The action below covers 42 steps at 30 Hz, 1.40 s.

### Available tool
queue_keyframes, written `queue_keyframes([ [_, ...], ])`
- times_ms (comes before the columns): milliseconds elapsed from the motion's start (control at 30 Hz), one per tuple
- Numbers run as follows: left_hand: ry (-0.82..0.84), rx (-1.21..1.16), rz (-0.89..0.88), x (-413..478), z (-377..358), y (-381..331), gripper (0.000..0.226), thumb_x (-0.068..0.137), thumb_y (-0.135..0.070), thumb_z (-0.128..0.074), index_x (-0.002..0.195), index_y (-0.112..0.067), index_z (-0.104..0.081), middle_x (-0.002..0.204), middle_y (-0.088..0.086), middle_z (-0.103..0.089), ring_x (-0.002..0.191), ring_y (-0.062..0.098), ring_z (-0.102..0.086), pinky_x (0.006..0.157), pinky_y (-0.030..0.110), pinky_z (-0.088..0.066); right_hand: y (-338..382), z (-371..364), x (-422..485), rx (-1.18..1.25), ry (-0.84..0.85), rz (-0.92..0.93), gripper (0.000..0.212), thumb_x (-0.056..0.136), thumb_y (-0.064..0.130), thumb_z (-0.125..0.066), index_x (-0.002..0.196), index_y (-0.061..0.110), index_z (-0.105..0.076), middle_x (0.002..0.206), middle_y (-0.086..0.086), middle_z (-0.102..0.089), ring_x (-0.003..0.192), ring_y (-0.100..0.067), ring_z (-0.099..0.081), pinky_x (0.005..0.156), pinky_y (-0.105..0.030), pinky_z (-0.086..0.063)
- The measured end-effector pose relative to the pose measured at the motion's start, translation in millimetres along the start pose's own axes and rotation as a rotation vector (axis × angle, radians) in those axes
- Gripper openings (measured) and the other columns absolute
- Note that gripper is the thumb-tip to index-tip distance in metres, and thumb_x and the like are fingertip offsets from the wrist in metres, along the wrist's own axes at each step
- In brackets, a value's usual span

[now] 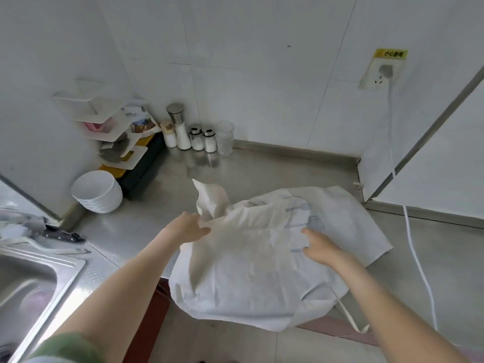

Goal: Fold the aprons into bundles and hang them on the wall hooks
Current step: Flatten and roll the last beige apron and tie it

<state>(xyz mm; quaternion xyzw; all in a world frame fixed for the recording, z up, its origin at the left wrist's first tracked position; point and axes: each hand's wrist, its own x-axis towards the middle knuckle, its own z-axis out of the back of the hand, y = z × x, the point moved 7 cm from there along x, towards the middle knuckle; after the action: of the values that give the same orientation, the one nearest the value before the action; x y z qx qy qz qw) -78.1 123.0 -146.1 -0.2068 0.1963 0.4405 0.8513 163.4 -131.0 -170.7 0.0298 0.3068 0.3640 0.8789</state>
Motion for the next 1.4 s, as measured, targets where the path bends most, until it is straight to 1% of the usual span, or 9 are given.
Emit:
queue_keyframes([
  [267, -0.113, -0.391, 0.017, 90, 27, 1, 0.09, 0.088, -0.044, -0.063, 0.151, -0.011, -0.007, 0.149, 0.017, -0.028, 0.13, 0.037, -0.039, 0.102, 0.044, -0.04, 113, 45, 97, -0.022, -0.347, 0.339, 0.028, 0.094, 0.006, -0.046, 0.116, 0.009, -0.064, 0.124, -0.009, -0.059, 0.118, -0.03, -0.052, 0.099, -0.032, -0.037],
  [433, 0.019, -0.529, -0.133, 144, 37, 2, 0.031, 0.091, -0.031, -0.064, 0.119, -0.017, -0.06, 0.112, 0.007, -0.063, 0.1, 0.025, -0.059, 0.084, 0.032, -0.043, 135, 47, 166, -0.1, -0.151, 0.25, 0.035, 0.1, 0.012, -0.04, 0.132, 0.017, -0.054, 0.134, -0.01, -0.056, 0.122, -0.029, -0.051, 0.098, -0.032, -0.039],
  [567, 0.145, -0.685, -0.128, 159, 34, 6, 0.012, 0.094, -0.026, -0.061, 0.086, -0.018, -0.06, 0.064, -0.005, -0.05, 0.054, 0.011, -0.044, 0.049, 0.017, -0.036, 130, 24, 195, -0.254, 0.027, 0.15, 0.05, 0.096, 0.03, -0.051, 0.143, 0.021, -0.037, 0.144, -0.005, -0.046, 0.131, -0.025, -0.043, 0.105, -0.032, -0.03],
  [800, -0.105, -0.494, -0.068, 176, 67, 17, 0.016, 0.096, -0.032, -0.054, 0.1, -0.018, -0.061, 0.087, 0.001, -0.062, 0.084, 0.024, -0.06, 0.068, 0.03, -0.043, 114, 4, 199, -0.436, 0.199, 0.079, 0.021, 0.087, 0.023, -0.055, 0.105, 0.014, -0.061, 0.108, -0.008, -0.065, 0.112, -0.025, -0.059, 0.09, -0.03, -0.037],
  [933, -0.31, -0.56, 0.021, 174, 91, 28, 0.016, 0.095, -0.032, -0.052, 0.094, -0.016, -0.057, 0.084, 0.008, -0.066, 0.084, 0.031, -0.061, 0.072, 0.038, -0.051, 112, 23, 187, -0.179, 0.258, 0.054, 0.023, 0.088, 0.012, -0.048, 0.066, 0.014, -0.044, 0.066, -0.001, -0.044, 0.073, -0.022, -0.052, 0.05, -0.023, -0.029],
  [1067, -0.421, -0.662, 0.014, 164, 109, 27, 0.018, 0.096, -0.03, -0.049, 0.095, -0.015, -0.058, 0.08, 0.007, -0.065, 0.077, 0.028, -0.061, 0.071, 0.04, -0.051, 113, 50, 175, 0.292, 0.281, 0.032, 0.003, 0.086, 0.014, -0.054, 0.085, 0.014, -0.058, 0.084, -0.008, -0.053, 0.079, -0.019, -0.048, 0.063, -0.027, -0.032],
  [1200, -0.452, -0.761, -0.066, 151, 117, 15, 0.015, 0.097, -0.031, -0.048, 0.089, -0.021, -0.056, 0.073, 0.008, -0.065, 0.067, 0.022, -0.061, 0.067, 0.038, -0.051, 114, 47, 166, 1.026, 0.534, -0.023, 0.047, 0.068, 0.027, -0.071, 0.111, 0.01, -0.064, 0.11, -0.019, -0.058, 0.103, -0.034, -0.053, 0.086, -0.039, -0.043],
  [1300, -0.406, -0.821, -0.142, 142, 121, 5, 0.013, 0.098, -0.03, -0.049, 0.088, -0.022, -0.053, 0.061, 0.008, -0.065, 0.051, 0.017, -0.059, 0.058, 0.029, -0.05, 119, 45, 161, 1.038, 0.576, -0.08, 0.055, 0.082, 0.059, -0.059, 0.116, 0.016, -0.06, 0.111, -0.02, -0.059, 0.104, -0.037, -0.053, 0.084, -0.042, -0.045],
  [1400, -0.325, -0.982, -0.183, 135, 121, -4, 0.008, 0.098, -0.024, -0.051, 0.1, -0.018, -0.057, 0.064, 0.014, -0.068, 0.054, 0.022, -0.065, 0.053, 0.025, -0.054, 131, 45, 155, 0.973, 0.529, -0.064, 0.036, 0.101, 0.037, -0.037, 0.119, 0.017, -0.061, 0.128, -0.016, -0.06, 0.12, -0.032, -0.055, 0.102, -0.042, -0.041],
])
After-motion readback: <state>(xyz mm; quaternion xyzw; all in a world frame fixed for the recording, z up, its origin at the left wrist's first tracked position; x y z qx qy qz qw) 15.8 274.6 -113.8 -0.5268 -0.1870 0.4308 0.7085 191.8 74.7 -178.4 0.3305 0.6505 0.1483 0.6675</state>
